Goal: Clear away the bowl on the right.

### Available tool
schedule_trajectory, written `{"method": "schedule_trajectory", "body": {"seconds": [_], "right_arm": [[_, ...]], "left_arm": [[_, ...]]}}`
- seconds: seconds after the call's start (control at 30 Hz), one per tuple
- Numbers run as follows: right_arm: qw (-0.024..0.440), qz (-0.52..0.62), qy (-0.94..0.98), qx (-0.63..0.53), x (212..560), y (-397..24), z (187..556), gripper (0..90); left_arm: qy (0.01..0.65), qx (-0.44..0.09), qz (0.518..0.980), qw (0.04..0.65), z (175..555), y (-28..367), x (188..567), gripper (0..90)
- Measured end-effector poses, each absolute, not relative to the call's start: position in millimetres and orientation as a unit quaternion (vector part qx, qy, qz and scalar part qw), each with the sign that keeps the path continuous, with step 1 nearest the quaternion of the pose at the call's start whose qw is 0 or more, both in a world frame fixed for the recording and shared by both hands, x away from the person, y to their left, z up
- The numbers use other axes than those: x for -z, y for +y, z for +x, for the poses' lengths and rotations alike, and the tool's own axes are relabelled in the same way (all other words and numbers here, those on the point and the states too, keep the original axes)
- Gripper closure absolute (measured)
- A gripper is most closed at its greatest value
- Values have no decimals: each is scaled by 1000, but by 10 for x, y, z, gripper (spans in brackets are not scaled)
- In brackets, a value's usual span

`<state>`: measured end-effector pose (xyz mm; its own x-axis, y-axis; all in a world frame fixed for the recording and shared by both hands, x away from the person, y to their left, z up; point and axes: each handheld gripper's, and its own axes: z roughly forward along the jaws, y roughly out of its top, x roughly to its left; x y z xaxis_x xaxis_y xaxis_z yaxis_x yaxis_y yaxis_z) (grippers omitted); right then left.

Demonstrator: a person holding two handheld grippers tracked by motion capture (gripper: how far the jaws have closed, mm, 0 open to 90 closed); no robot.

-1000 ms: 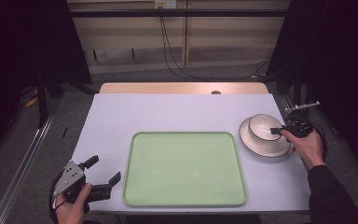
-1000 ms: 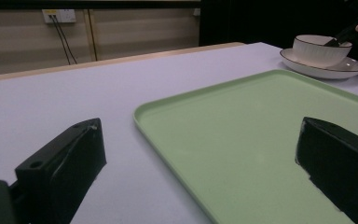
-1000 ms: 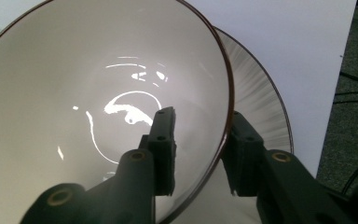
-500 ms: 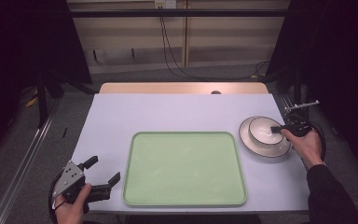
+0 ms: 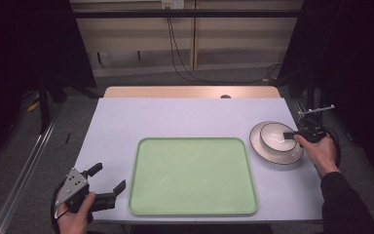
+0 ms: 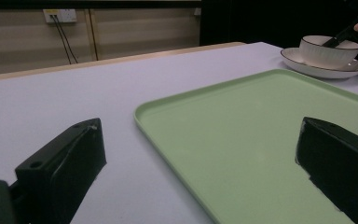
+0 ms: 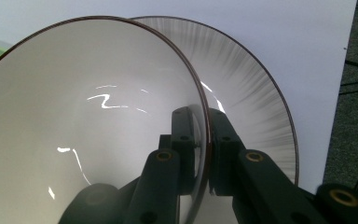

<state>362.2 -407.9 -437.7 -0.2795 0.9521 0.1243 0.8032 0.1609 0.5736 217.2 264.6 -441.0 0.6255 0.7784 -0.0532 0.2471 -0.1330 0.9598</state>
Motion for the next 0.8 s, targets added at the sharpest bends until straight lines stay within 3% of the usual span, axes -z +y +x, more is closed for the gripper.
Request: {"method": "schedule_trajectory", "body": {"seconds": [0.8], "right_arm": [[141,591,736,-298,4293,-4053,3585,830]], "left_arm": [[359,-241,713,552,2173,2649,4408,13]]}}
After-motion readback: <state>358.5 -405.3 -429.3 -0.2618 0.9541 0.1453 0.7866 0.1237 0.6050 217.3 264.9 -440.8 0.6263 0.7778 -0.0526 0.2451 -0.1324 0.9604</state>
